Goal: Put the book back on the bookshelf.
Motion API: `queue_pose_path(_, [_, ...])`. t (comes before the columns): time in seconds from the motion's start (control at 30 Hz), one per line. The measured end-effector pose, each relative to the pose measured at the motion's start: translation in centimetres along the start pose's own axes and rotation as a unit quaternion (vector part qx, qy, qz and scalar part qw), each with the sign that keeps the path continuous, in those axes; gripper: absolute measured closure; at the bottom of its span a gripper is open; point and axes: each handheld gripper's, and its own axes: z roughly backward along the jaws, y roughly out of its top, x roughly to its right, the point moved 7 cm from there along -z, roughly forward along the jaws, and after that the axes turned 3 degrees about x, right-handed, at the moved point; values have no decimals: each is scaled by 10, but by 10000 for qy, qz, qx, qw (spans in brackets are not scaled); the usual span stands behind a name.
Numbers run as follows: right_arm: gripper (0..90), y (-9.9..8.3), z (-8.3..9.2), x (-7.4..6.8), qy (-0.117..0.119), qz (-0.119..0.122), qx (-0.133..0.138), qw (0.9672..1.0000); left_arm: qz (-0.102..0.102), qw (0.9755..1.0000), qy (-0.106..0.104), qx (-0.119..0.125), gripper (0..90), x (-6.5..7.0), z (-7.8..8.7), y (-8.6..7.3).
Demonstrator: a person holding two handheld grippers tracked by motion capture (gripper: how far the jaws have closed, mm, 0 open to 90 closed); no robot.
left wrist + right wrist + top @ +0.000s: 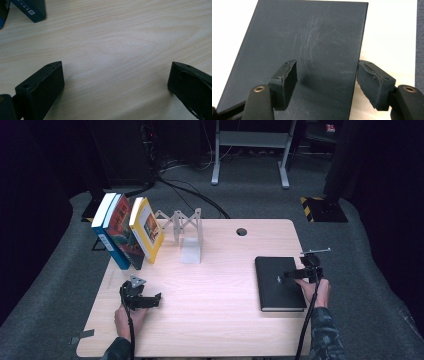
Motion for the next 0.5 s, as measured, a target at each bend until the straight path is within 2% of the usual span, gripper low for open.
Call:
queue_pose_path(0.07, [327, -3, 0, -1, -19, -189, -169, 9997, -3, 10000, 1, -2, 5, 0, 0, 0])
queue_pose_path(0.17, [334, -5, -2, 1, 81, -294, -207, 9993, 2, 10000, 1, 4, 5, 0, 0, 0])
queue_pose_path(0.5, [336, -3, 10, -5, -39, -47, -177, 9998, 15, 10000, 0, 8, 6, 0, 0, 0])
